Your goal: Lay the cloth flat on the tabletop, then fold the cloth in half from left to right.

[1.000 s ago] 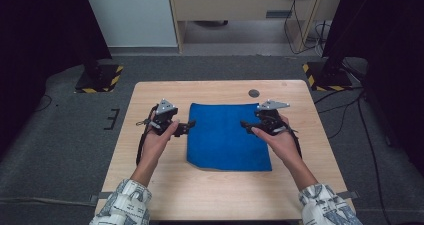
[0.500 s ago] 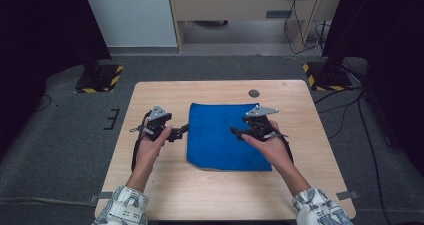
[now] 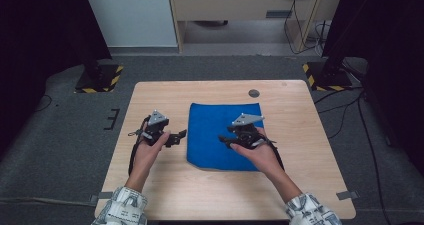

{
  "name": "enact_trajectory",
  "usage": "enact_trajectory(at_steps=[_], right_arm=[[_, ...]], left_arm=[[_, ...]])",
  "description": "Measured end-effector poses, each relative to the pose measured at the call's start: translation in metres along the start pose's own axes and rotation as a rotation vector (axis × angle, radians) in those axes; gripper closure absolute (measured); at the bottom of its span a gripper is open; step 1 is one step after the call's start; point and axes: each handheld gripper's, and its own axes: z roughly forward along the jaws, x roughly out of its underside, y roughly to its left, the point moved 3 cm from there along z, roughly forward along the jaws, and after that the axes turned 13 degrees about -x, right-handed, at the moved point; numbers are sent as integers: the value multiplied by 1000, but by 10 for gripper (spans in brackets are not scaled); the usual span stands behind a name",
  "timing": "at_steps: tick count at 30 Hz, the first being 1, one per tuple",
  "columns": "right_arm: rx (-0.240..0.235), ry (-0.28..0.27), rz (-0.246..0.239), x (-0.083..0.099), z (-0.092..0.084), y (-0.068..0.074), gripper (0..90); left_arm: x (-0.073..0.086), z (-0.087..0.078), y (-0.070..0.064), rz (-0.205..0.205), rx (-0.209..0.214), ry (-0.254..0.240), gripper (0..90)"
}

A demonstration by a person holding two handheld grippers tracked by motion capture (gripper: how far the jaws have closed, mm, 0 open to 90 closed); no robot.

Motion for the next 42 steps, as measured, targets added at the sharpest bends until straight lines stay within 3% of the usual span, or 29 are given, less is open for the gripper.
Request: enact_trajectory(at_steps=[8, 11, 15, 21, 31, 35, 38, 42], right_arm=[[-49, 27, -26, 1, 20, 21, 510], [-61, 42, -30, 1, 28, 26, 523], [-84, 56, -39, 1, 41, 38, 556], [-116, 77, -75, 3, 56, 54, 645], [-164, 87, -95, 5, 74, 74, 753], [-166, 101, -108, 8, 80, 78, 765], [-152, 107, -110, 10, 83, 79, 767], [-145, 113, -116, 12, 85, 80, 825]], left_arm=[[8, 1, 5, -7, -8, 16, 82], [11, 1, 8, -30, -21, 17, 82], [14, 0, 13, -28, -43, 17, 87], [18, -2, 23, -41, -72, 19, 88], [22, -4, 31, -61, -104, 15, 90], [21, -5, 33, -54, -143, 16, 98], [22, -8, 36, -87, -139, 6, 98], [24, -7, 37, -84, -139, 19, 98]])
